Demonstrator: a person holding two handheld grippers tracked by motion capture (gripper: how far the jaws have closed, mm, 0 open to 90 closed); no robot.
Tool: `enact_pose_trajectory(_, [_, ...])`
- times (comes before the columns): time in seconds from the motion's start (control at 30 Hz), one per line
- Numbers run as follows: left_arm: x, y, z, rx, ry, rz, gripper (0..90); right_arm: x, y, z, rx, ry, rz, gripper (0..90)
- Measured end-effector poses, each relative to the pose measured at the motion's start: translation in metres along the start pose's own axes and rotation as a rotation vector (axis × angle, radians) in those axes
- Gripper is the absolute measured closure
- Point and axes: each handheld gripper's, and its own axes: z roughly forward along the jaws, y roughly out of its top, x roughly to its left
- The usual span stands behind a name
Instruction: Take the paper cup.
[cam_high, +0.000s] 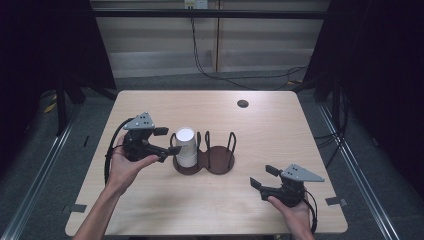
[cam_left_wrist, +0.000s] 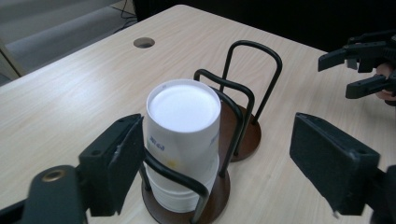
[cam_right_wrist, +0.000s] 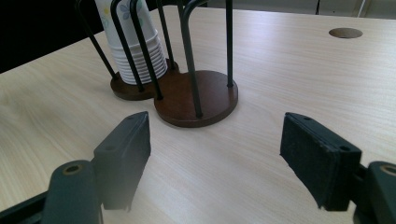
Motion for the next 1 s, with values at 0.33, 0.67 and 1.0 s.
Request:
enact_pose_trajectory(0.33, [0.008,0.017,0.013,0.079,-0.002,0.030,20.3,0.000,0.000,0.001,0.004,0.006,-0.003,24.1])
enact_pose_trajectory(0.67, [0.011,0.025,0.027,0.165,0.034,0.064,21.1,0.000,-0.001,0.002,0.010,0.024,0.005,23.6])
enact_pose_trajectory(1.0, [0.012,0.029,0.041,0.233,0.041,0.088,22.3,0.000,-0.001,0.002,0.006,0.033,0.009,21.0])
